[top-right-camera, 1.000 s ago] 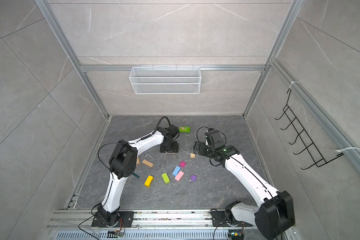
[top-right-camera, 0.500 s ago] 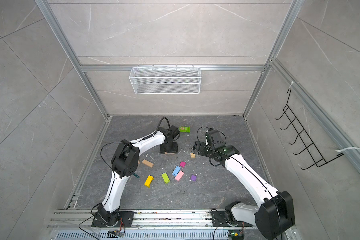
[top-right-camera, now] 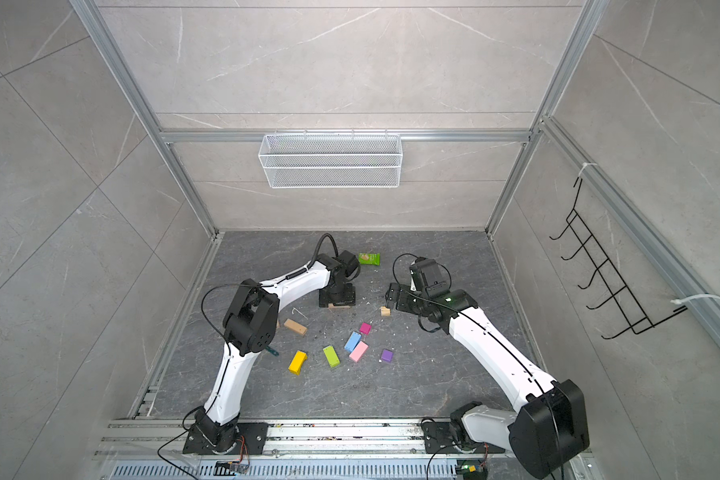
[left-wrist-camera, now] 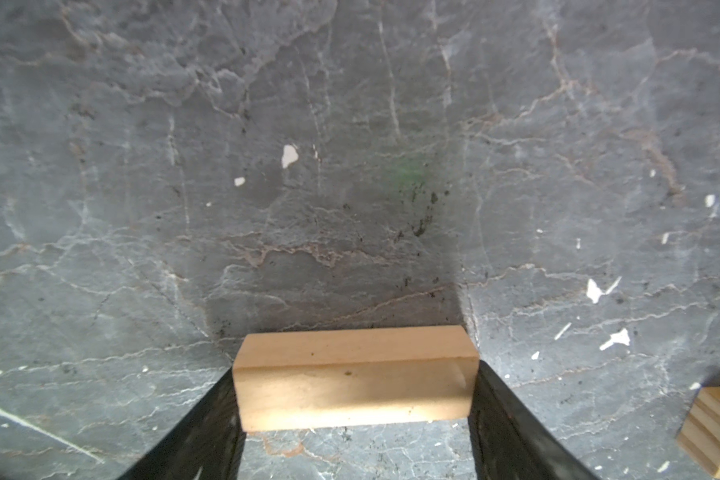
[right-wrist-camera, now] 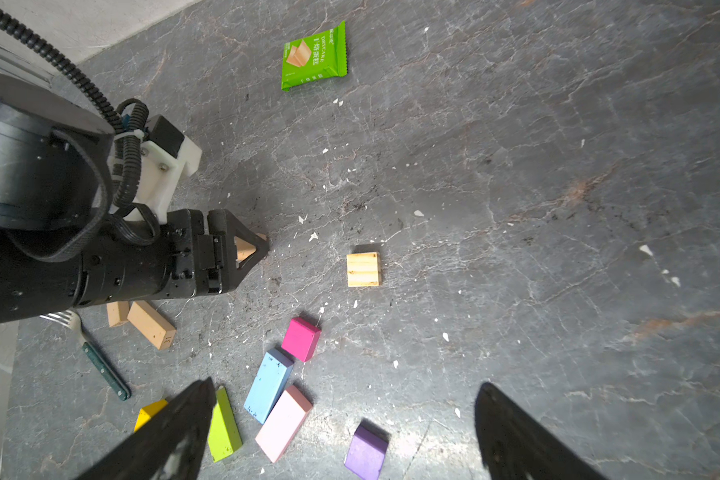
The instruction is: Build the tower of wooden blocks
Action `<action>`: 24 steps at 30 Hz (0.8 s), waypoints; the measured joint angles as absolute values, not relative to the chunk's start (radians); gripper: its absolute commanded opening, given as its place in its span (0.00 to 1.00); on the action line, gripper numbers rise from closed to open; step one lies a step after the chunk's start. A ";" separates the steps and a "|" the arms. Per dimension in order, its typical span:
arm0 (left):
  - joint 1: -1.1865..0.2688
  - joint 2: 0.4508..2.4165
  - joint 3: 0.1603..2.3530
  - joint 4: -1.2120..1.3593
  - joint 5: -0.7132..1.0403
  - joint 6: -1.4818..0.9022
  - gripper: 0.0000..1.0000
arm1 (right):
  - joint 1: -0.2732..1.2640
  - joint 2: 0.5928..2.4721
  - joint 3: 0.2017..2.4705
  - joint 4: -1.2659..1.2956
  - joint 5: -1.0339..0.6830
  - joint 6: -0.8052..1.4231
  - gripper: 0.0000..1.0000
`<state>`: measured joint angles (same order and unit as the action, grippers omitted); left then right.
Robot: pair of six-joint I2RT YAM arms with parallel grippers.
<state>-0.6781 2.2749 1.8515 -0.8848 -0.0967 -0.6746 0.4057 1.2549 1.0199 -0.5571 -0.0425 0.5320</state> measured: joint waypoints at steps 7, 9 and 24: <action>-0.678 2.275 1.851 -0.885 -0.099 -0.675 0.72 | 0.406 1.256 1.020 -0.557 -0.043 0.532 0.99; -0.678 2.275 1.851 -0.885 -0.100 -0.675 0.77 | 0.406 1.257 1.020 -0.557 -0.043 0.532 0.99; -0.673 2.276 1.841 -0.886 -0.103 -0.681 1.00 | 0.406 1.271 1.021 -0.557 -0.060 0.532 0.99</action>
